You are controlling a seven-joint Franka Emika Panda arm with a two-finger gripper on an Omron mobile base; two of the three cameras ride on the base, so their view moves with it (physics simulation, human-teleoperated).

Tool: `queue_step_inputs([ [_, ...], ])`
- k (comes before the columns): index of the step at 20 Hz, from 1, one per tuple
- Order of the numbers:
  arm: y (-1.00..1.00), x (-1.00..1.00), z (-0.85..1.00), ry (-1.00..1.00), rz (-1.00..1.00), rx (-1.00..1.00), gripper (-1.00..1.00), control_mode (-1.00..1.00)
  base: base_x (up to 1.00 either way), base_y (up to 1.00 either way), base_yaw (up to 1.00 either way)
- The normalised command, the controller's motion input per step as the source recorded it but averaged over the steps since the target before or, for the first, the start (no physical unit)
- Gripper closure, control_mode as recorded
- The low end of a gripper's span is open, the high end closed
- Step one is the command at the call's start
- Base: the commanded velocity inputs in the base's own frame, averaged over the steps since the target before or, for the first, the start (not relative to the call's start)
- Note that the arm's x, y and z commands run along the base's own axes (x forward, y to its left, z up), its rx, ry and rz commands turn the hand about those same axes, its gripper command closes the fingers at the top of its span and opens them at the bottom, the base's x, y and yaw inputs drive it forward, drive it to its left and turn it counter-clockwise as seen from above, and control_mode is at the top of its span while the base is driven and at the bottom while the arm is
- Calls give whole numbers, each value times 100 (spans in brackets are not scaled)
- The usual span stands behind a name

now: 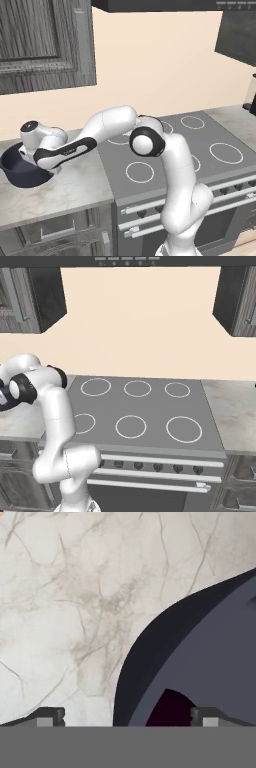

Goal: Turn on the sink faucet. Then move the eggplant from the counter to the sink. Turn off the sink. Move the vegetable from the sink to the pot next to the stove. Finally move the pot to the front right burner.

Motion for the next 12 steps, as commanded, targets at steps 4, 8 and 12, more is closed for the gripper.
queue_step_inputs([
  [4, 0, 6, -25, 3, 0, 0, -100, -100, 0, 0, 0],
  [8, 0, 0, -30, 4, 0, -1, -100, -100, 0, 0, 0],
  [12, 1, -2, -43, 4, 0, -3, 100, -100, 0, 0, 0],
])
